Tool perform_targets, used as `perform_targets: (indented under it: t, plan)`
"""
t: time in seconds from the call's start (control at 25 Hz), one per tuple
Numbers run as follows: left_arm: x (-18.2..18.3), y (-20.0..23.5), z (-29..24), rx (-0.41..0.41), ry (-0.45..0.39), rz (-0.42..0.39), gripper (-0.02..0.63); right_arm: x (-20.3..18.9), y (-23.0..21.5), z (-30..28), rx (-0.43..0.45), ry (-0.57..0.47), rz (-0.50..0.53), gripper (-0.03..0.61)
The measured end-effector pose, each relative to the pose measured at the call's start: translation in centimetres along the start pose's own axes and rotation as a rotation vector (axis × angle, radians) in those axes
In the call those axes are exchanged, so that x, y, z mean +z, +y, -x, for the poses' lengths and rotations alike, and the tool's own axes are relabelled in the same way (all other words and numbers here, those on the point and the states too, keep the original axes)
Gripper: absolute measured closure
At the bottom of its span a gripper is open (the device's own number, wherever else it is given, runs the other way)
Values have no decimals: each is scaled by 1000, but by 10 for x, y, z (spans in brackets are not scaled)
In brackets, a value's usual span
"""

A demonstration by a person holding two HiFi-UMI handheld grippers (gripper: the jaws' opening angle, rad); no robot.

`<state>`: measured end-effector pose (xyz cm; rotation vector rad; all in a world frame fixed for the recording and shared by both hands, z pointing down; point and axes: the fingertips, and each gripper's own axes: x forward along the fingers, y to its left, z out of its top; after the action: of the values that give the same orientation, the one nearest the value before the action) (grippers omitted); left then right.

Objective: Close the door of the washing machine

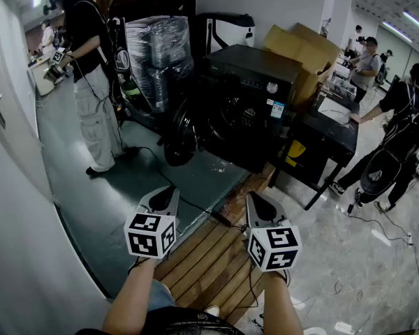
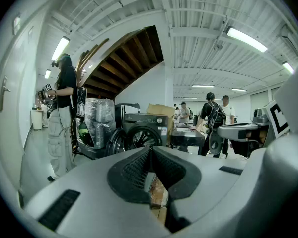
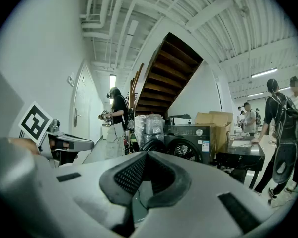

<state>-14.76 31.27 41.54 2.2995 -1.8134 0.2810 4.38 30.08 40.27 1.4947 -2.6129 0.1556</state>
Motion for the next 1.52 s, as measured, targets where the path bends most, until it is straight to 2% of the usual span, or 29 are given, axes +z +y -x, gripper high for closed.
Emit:
perform_targets:
  t: [0.44,0.96,1.52]
  plan:
    - [1,-13,-8,-38,-16,22,575,-3,-5,5,-8,-9,-12,557]
    - [10,-33,-14,-53,-28,14,574,4,-8,14,38,-28,-5,557]
    - [14,-22,-48,-39,-18,7,572,2,-21,-18,84,-34,-18,555]
